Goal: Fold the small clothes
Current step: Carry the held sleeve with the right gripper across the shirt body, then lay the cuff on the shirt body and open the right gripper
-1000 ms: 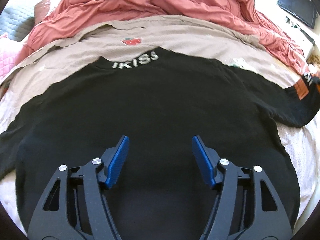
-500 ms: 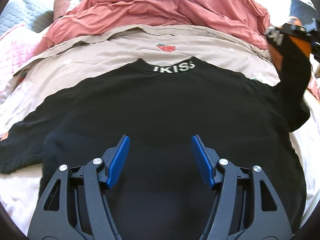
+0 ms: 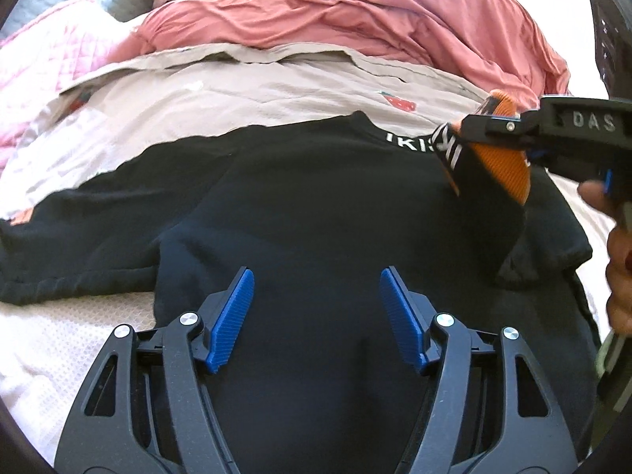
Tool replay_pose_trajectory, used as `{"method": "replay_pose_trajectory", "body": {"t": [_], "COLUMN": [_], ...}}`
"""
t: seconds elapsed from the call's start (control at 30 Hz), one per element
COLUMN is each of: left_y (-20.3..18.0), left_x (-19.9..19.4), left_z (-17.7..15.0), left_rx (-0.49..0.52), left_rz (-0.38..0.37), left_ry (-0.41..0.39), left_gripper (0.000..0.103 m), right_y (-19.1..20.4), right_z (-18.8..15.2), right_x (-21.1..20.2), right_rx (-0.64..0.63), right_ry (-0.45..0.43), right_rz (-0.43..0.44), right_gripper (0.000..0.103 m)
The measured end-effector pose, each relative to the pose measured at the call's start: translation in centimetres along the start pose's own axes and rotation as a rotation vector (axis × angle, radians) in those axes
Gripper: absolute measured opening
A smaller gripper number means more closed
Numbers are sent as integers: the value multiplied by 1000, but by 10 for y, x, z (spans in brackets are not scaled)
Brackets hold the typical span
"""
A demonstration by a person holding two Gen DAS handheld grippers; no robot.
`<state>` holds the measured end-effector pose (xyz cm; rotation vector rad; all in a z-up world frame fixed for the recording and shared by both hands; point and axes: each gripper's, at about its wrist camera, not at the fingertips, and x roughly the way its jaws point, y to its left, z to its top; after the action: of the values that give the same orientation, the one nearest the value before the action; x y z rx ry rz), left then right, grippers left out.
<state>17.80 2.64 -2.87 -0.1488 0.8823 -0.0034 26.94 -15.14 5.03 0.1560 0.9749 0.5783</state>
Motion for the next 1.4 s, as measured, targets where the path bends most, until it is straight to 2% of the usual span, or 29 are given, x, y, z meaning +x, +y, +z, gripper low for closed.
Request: {"method": "replay_pose_trajectory", "body": {"t": [0.03, 0.1, 0.2, 0.33, 0.47, 0.6, 0.67, 0.73, 0.77, 0.8, 0.93, 1.07, 1.17, 1.23, 1.3, 1.4], "left_y": [2, 4, 4, 2, -6, -17, -18, -21, -23, -23, -14, 1, 18, 26, 30, 32], "left_x": [0, 1, -1, -3, 6, 38, 54, 60, 60, 58, 40, 5, 12, 24, 40, 39], "left_z": [0, -1, -1, 6, 22, 33, 36, 38, 39, 39, 39, 50, 58, 53, 45, 41], "left_rx": [-3, -8, -17, -42, -91, -165, -223, -254, -243, -231, -198, -132, -132, -142, -151, -146], "left_rz": [-1, -8, -36, -104, -205, -215, -234, -231, -217, -210, -246, -209, -210, -198, -173, -160], "left_ry": [-2, 0, -7, -20, 8, 123, 168, 145, 129, 111, -1, -141, -86, -54, 12, 11], "left_gripper": [59, 59, 59, 59, 59, 56, 43, 23, 17, 3, 3, 3, 3, 4, 4, 6], "right_y": [2, 2, -10, -38, -64, -94, -105, -111, -112, -111, -110, -107, -103, -100, -99, -98], "right_z": [0, 2, 0, -16, -43, -65, -73, -78, -79, -79, -81, -78, -76, -75, -73, -71], "right_x": [-3, -14, -40, -65, -72, -81, -89, -94, -95, -95, -94, -83, -72, -64, -57, -51], "right_rx": [-3, -2, 20, 38, 72, 173, 219, 242, 244, 245, 238, 227, 205, 191, 183, 181], "right_ry": [-11, -50, -122, -166, -148, -153, -173, -185, -185, -186, -184, -166, -138, -114, -96, -93], "right_rz": [22, 57, 56, -51, -158, -197, -210, -227, -229, -233, -262, -283, -312, -340, -358, -367], "right_gripper": [23, 34, 34, 38, 41, 42, 44, 46, 46, 46, 47, 47, 47, 47, 47, 48]}}
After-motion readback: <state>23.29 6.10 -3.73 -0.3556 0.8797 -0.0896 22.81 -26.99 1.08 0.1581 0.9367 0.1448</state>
